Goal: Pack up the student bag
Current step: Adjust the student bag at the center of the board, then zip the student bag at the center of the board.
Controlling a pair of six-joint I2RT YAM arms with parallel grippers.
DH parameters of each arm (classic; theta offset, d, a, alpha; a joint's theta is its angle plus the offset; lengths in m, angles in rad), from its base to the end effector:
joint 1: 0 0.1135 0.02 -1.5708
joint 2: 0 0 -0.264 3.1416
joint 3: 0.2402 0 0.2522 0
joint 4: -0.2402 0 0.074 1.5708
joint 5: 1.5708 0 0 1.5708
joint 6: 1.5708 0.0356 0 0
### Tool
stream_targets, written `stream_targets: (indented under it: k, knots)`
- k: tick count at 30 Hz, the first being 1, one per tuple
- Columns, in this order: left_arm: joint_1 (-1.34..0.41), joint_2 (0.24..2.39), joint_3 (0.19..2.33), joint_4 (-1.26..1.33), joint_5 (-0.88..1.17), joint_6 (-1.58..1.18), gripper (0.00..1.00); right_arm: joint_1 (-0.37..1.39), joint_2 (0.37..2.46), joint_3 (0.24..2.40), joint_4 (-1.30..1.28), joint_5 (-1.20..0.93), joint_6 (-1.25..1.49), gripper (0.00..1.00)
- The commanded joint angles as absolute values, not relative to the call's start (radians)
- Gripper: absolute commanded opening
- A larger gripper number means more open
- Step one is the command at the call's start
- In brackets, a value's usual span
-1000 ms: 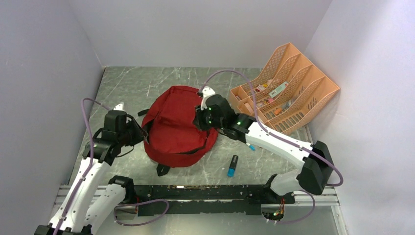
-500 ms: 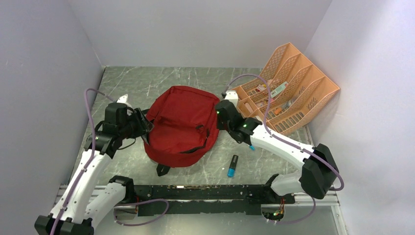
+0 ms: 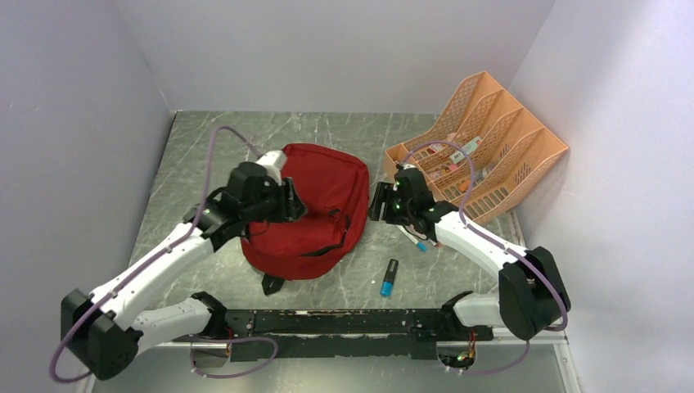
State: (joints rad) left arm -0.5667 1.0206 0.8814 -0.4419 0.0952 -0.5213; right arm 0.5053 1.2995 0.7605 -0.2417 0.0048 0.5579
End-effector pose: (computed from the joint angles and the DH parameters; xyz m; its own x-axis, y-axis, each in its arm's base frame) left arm 0.1875 -0.1233 0.3039 -0.7011 -0.1414 -0.6989 0.2909 0.8381 -0.4615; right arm 0.2347 0.1296 0.2165 -0.7771 0.1751 -0.6045 -0.0821 0.9241 0.3732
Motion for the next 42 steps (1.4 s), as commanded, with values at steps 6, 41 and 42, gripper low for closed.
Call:
stream_targets:
  k: [6, 41, 42]
  knots:
    - [-0.827, 1.229, 0.978, -0.29, -0.087, -0.6, 0.46, 0.413, 1.42, 0.726, 0.016, -0.219, 0.591, 0.71]
    - [-0.974, 1.578, 1.099, -0.283, -0.291, -0.723, 0.45, 0.364, 1.619, 0.596, 0.449, -0.638, 0.74, 0.05]
    - [-0.974, 1.575, 1.099, -0.279, -0.287, -0.721, 0.46, 0.364, 1.603, 0.585, 0.466, -0.646, 0.745, 0.03]
